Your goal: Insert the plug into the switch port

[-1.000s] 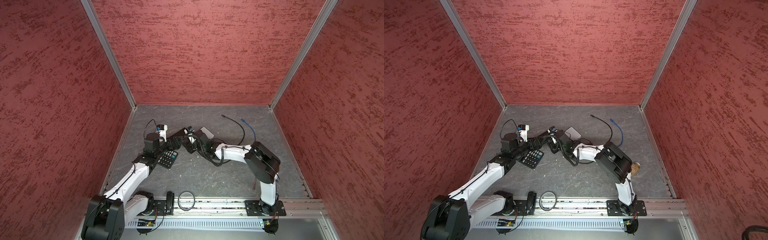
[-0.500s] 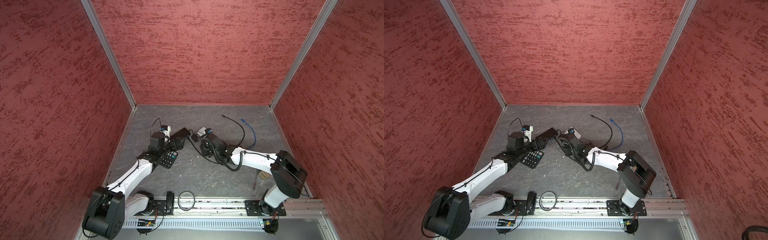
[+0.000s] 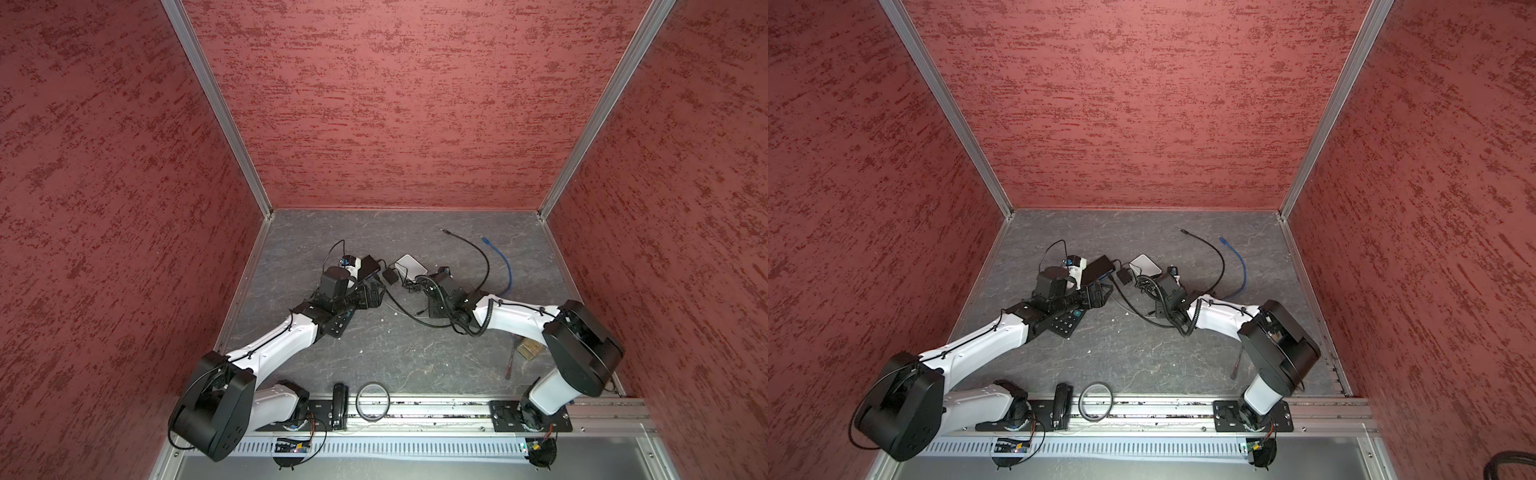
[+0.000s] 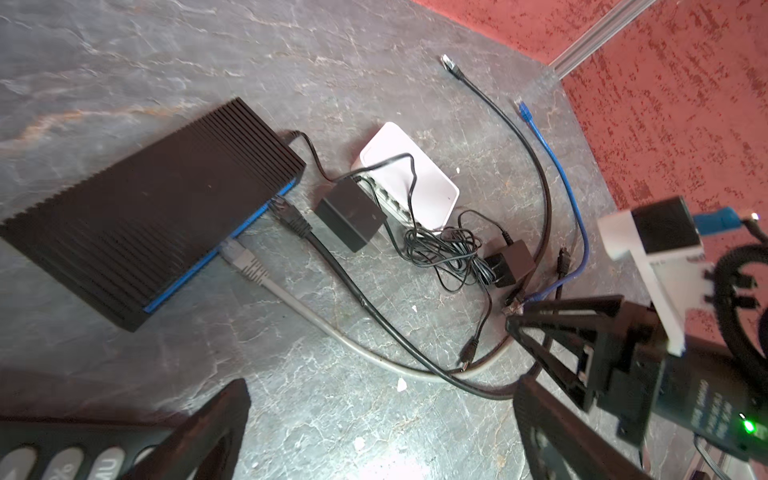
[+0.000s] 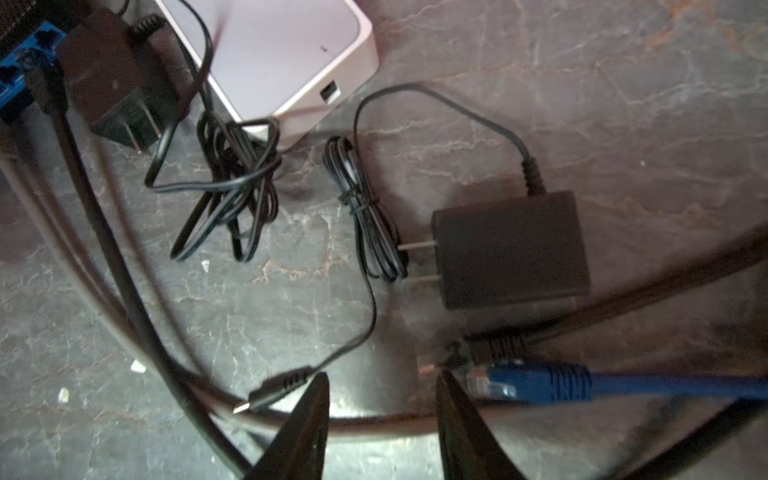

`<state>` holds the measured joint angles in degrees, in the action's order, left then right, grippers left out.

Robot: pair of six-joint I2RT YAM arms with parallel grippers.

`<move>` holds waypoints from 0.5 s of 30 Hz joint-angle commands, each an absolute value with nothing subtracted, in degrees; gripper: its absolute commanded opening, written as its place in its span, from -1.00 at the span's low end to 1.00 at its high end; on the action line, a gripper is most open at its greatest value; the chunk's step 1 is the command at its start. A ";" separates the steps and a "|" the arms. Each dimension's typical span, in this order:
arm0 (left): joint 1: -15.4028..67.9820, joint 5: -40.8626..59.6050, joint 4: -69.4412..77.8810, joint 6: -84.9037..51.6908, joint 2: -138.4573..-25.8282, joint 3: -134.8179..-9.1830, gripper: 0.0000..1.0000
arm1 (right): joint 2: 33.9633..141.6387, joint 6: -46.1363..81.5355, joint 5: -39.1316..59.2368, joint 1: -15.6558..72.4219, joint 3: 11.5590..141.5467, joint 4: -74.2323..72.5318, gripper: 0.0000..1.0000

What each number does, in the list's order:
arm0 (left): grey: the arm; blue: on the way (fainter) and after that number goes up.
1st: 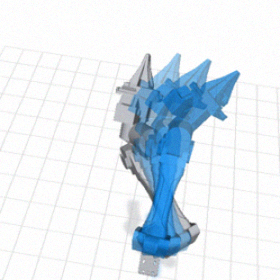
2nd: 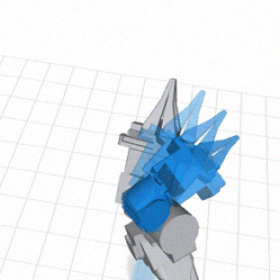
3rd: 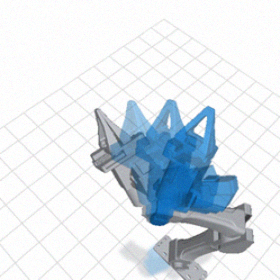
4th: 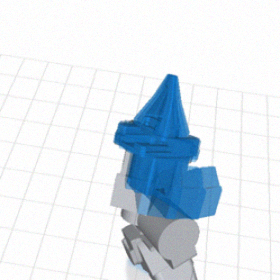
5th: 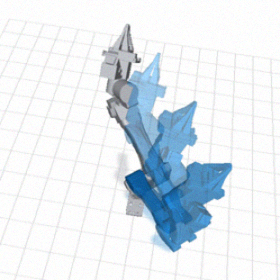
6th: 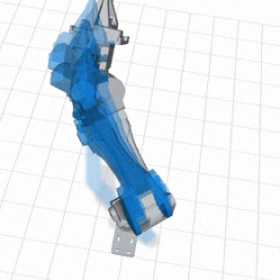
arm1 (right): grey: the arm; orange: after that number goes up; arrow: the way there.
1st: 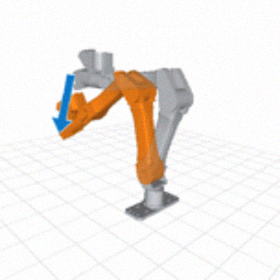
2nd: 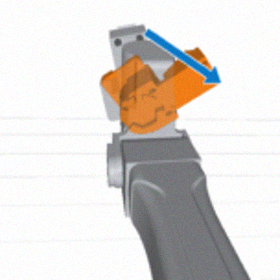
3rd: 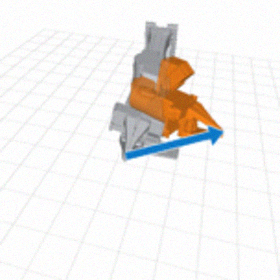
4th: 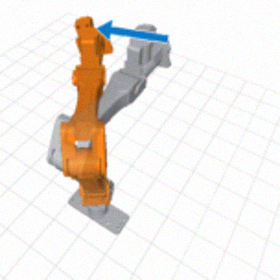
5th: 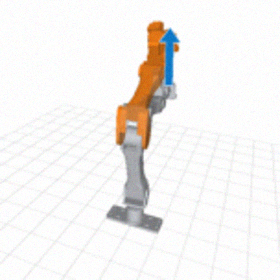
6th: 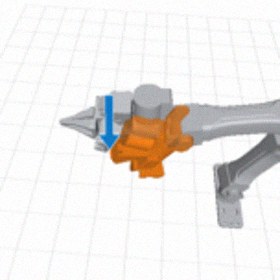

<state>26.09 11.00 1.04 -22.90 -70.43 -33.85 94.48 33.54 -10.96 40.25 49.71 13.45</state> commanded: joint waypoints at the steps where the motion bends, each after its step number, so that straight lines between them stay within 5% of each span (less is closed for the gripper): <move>1: 27.23 9.69 2.29 -21.36 -70.57 -35.44 0.99 | 97.25 34.24 -9.70 39.31 52.50 9.38 -0.19; 15: 28.13 10.08 3.47 -20.62 -72.85 -35.77 0.99 | 102.90 34.96 -6.77 37.53 54.19 7.66 -0.45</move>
<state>27.49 10.15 1.56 -22.02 -72.05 -34.50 102.02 33.61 -7.90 38.09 53.69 8.71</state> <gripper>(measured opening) 0.996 0.277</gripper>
